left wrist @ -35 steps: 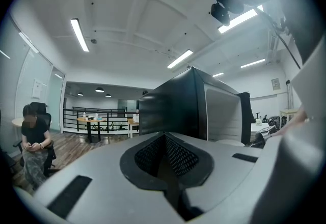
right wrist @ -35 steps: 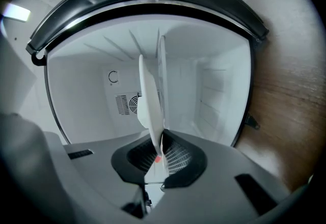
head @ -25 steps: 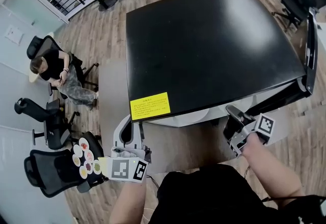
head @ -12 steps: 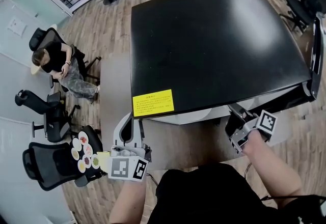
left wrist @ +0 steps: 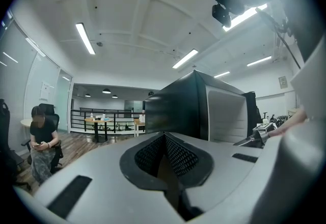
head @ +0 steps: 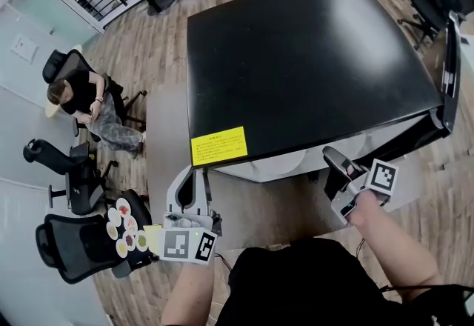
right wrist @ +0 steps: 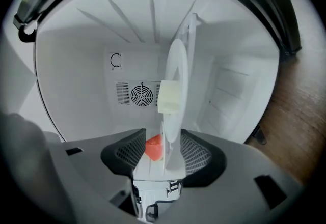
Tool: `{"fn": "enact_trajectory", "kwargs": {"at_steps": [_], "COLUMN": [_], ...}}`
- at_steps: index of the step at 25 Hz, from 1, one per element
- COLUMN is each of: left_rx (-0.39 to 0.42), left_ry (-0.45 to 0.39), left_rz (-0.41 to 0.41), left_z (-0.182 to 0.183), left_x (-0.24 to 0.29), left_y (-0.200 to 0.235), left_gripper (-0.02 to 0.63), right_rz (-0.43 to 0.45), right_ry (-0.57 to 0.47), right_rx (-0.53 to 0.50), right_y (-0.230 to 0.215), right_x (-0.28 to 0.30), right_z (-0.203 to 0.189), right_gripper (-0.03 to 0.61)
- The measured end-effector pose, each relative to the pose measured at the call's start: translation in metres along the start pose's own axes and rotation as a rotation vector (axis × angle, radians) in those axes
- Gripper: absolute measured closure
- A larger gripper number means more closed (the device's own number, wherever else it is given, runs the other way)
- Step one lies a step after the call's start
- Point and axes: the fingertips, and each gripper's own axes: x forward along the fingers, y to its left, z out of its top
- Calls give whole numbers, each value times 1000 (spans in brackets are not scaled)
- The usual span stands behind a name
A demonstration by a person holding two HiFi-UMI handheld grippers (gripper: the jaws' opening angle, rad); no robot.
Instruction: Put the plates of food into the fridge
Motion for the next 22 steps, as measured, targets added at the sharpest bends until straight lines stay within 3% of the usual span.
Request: {"fn": "enact_trajectory", "kwargs": {"at_steps": [16,22], "left_rx": [32,-4], "left_ry": [10,-19], "left_rz": [-26,-5], "left_z": [4,9], "left_x": [-31,-46], "left_y": [6,30], "left_gripper": [609,609], "right_rz": [39,62], "right_ry": [-16,29], "right_rx": [-30,-45], "right_y": [1,10], "right_x": [-10,1], "right_z": [-31,-53], "right_gripper": [387,387]}}
